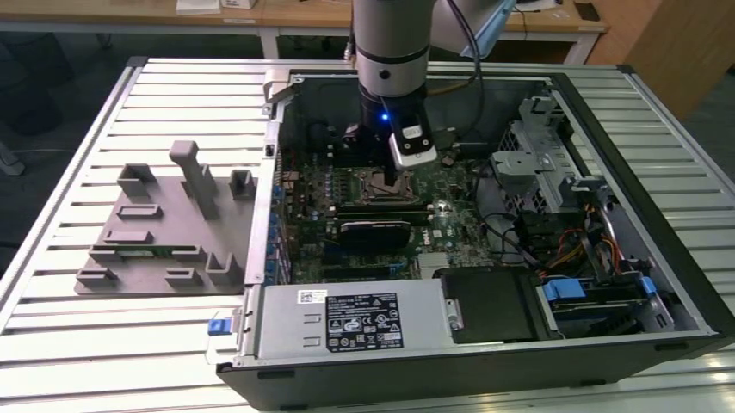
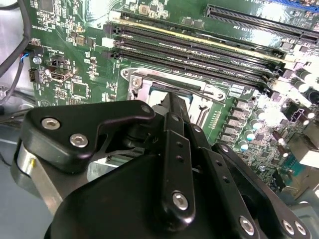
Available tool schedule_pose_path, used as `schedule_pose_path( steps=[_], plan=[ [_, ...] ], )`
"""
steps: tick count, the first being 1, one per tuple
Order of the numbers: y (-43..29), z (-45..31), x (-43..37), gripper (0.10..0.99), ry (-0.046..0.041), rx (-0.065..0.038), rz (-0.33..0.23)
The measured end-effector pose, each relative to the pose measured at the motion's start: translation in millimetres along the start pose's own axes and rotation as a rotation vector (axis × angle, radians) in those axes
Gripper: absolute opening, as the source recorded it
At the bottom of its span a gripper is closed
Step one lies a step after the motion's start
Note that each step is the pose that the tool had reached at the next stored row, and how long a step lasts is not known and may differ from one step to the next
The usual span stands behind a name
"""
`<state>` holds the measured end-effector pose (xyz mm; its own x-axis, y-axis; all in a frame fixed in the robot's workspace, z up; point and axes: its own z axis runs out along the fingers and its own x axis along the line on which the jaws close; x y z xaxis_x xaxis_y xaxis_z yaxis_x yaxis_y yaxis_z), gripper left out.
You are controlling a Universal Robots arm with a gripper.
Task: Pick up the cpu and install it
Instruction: 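Install the second cpu locking lever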
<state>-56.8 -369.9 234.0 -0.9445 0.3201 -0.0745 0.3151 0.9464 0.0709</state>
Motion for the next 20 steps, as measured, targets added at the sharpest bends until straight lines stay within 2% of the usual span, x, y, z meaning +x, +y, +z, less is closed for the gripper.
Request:
schedule_pose_path(
  steps=[5,15,20],
  plan=[
    [-4.2,-1.0,-1.5,0.106,0.0005,-0.001,0.0],
    [-17.4,-1.4,-5.6,0.106,0.0026,-0.008,0.001],
    [-19.5,-0.3,-3.1,0.106,0.0046,-0.01,-0.025]
  ],
)
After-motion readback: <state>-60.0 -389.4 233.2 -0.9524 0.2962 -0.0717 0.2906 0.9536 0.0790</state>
